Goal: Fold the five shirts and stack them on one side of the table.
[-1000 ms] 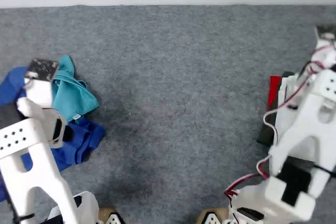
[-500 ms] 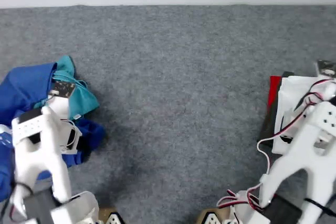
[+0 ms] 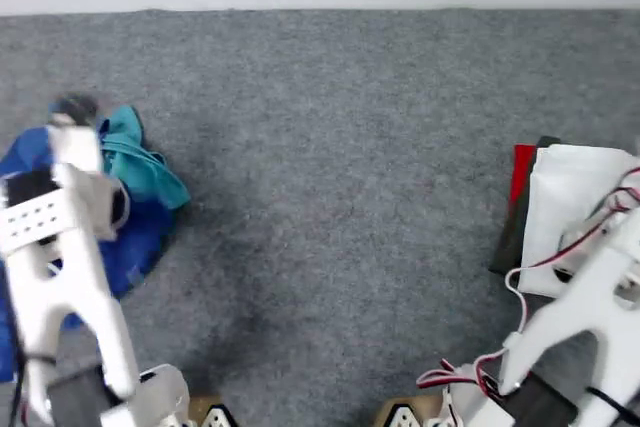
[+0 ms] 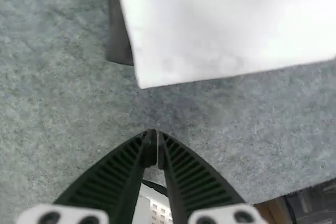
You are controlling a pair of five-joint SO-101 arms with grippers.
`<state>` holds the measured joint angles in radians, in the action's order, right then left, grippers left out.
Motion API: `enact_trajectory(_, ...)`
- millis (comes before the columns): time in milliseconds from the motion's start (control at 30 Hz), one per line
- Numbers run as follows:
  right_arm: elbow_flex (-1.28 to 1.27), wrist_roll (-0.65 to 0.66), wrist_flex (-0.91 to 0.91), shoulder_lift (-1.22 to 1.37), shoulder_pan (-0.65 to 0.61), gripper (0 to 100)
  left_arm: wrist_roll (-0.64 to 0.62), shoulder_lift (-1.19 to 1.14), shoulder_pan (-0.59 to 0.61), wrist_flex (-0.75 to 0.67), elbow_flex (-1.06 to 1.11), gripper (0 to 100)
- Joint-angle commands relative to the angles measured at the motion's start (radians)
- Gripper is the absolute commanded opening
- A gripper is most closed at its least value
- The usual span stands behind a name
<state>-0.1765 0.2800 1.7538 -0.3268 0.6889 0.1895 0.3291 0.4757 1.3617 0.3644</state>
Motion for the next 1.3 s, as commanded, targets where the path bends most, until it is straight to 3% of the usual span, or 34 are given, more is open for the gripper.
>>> enact_trajectory(0, 0.014, 0.0, 0.039, -0.082, 0.068, 0.9, -0.095, 0.173, -0.037, 0.023, -0.245, 1)
enact_trajectory(267, 0.009, 0.215, 0.035, -0.285, 0.082, 0.9, -0.1, 0.21, -0.313, 0.02, -0.486, 1)
enact_trajectory(533, 0.008, 0.23, 0.036, -0.348, 0.085, 0.9, -0.097, 0.201, -0.72, -0.061, -0.539, 1)
enact_trajectory(733, -0.048, 0.23, 0.038, -0.351, 0.085, 0.9, -0.095, 0.071, -0.95, -0.114, -0.524, 1)
enact_trajectory(1033, -0.094, 0.23, 0.038, -0.351, 0.087, 0.9, -0.1, -0.259, -1.06, -0.094, -0.544, 4)
enact_trajectory(1167, -0.094, 0.23, 0.038, -0.351, 0.097, 0.9, -0.118, -0.264, -1.056, 0.034, -0.605, 17)
enact_trajectory(1267, -0.094, 0.232, 0.033, -0.349, 0.12, 0.9, -0.138, -0.264, -1.046, 0.173, -0.693, 19)
